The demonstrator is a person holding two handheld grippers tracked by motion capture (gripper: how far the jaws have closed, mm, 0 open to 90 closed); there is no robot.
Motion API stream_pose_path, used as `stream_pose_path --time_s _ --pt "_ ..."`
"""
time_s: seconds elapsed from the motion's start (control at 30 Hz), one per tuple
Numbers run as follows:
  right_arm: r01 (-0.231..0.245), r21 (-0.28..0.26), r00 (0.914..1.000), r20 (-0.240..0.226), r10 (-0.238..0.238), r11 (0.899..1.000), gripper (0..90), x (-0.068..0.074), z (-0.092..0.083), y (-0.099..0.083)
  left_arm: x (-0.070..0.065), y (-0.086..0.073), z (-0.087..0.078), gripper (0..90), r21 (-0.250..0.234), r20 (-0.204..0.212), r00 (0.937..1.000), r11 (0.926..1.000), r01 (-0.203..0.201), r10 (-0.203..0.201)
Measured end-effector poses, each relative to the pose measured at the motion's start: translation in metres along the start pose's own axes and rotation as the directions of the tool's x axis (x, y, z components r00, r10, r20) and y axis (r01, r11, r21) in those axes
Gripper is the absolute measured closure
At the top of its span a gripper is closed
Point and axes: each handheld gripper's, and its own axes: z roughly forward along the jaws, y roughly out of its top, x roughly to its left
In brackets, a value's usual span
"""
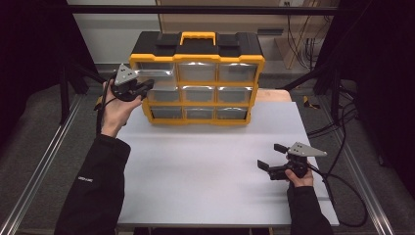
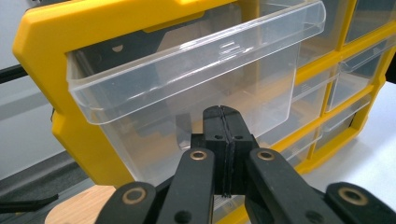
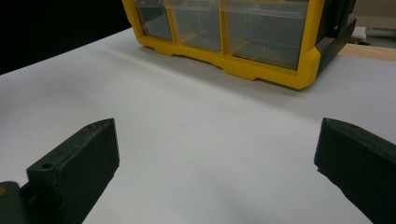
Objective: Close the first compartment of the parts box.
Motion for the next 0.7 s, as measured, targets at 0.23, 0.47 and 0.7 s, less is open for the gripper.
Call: stream_pose_path --time_s 0.23,0.47,0.7 --pt "0.001 0.002 1.0000 0.001 -0.001 1.000 0.6 0.000 0.000 0.000 0.003 -0.001 0.004 89.9 -0.005 0.000 1.0000 1.0000 0.005 -0.005" --pt "0.001 0.004 1.0000 0.002 -0.001 1.000 0.6 0.000 0.001 0.000 0.005 0.000 0.009 89.9 -0.002 -0.009 1.0000 1.0000 -0.001 0.001" --pt "0.002 0.004 1.0000 0.005 -0.002 1.000 0.6 0.000 0.000 0.000 0.007 0.000 0.014 89.9 -0.003 -0.014 0.9999 1.0000 0.001 -0.001"
